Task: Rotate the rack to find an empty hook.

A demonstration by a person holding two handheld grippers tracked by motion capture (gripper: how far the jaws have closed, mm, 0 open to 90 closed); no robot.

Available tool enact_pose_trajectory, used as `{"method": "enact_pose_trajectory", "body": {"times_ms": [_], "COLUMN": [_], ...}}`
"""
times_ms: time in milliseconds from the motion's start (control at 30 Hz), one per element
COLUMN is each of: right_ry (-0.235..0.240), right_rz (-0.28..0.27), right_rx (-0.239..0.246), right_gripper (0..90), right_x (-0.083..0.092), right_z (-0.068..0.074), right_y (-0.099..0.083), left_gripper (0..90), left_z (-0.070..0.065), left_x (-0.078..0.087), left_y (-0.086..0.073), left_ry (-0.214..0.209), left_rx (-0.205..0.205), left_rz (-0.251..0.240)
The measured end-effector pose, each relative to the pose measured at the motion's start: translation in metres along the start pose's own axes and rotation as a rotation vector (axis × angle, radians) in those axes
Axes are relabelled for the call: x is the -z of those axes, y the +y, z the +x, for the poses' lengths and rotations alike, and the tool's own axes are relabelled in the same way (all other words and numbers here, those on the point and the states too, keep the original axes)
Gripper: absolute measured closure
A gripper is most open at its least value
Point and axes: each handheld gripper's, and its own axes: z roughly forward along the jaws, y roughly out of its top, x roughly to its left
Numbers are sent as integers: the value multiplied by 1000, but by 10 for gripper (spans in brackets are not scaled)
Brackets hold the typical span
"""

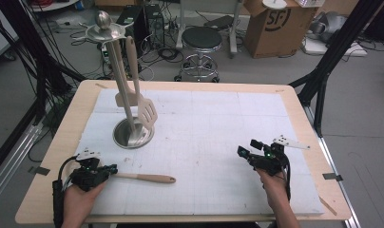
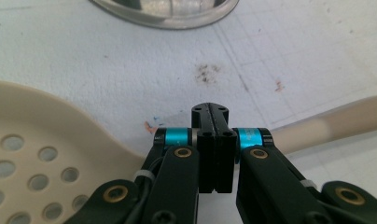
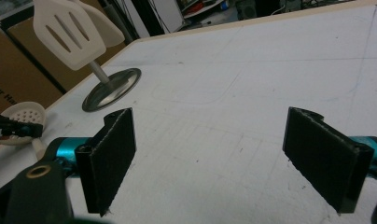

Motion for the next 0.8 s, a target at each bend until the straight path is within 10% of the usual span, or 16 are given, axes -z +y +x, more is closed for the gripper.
{"method": "enact_pose_trajectory", "body": {"times_ms": [267, 433, 800], "right_ry": [3, 3, -1], "right_rz": [4, 0, -7], "right_rx": [8, 8, 8], "right_gripper": [164, 164, 164], "right_x": [-2, -1, 1], "right_z": [2, 2, 1], "right_y": [0, 0, 1], "left_gripper": [897, 896, 897], "left_z": [-43, -80, -111], "left_x": [2, -7, -40], "left_y": [-6, -13, -17], "left_ry": [-124, -212, -262], "left_rx": [-59, -143, -195], "left_rz": [-27, 37, 123]}}
